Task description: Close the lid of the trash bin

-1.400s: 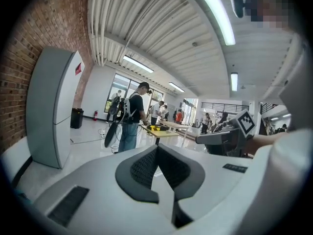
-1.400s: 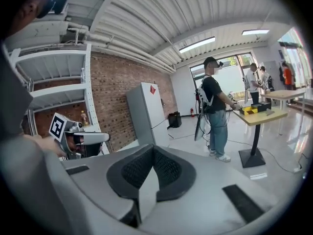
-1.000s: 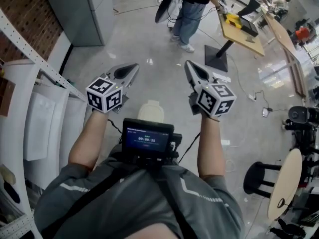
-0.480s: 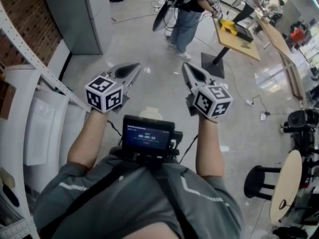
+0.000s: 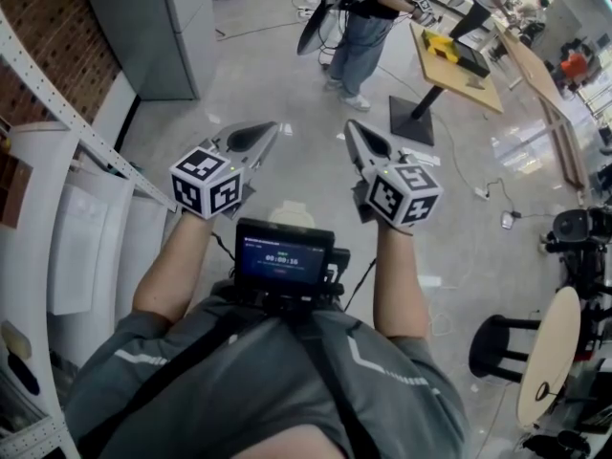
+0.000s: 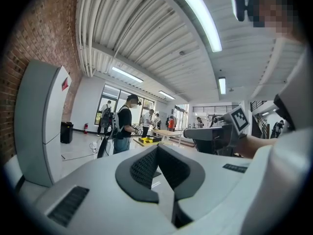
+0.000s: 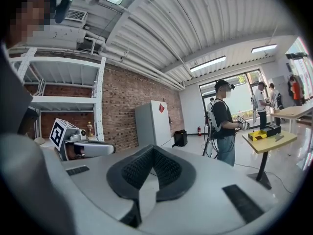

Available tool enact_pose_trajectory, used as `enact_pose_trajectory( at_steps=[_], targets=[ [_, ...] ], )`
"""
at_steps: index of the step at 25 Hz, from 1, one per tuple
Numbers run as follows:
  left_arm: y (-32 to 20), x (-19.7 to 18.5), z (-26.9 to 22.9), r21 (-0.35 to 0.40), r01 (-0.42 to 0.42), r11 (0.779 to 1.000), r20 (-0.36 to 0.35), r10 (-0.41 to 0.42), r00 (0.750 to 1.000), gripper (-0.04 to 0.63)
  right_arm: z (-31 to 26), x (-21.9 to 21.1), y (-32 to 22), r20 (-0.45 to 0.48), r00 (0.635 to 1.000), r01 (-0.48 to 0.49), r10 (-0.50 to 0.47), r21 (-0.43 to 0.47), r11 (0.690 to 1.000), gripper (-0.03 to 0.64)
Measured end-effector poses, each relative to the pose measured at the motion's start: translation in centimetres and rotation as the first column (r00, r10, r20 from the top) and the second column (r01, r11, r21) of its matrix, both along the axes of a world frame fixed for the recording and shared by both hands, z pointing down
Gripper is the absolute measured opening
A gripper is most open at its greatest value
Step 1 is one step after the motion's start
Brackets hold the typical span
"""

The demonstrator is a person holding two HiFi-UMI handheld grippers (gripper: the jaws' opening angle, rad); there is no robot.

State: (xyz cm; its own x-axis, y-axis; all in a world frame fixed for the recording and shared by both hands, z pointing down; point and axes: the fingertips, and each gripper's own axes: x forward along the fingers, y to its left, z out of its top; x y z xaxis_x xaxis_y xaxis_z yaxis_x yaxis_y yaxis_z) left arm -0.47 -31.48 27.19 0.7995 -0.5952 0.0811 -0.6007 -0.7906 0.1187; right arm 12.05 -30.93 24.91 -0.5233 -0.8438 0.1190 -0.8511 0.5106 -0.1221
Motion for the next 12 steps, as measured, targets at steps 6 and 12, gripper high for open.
enact_pose_trajectory(
  at_steps=[6, 12],
  targets=[
    [0.08, -0.02, 0.16, -0.012, -0.003, 1.000, -0.004, 0.002, 1.000, -0.008, 0.18, -0.07, -0.01, 0.005, 1.000, -0.002, 0.002, -0.004, 1.000, 0.009],
    [0.05, -0.09, 0.30, -0.010, 0.004, 1.000, -0.008, -0.004, 1.000, -0.008, 0.11, -0.29, 0.07, 0.003, 1.000, 0.001, -0.001, 0.000, 1.000, 0.009]
  ],
)
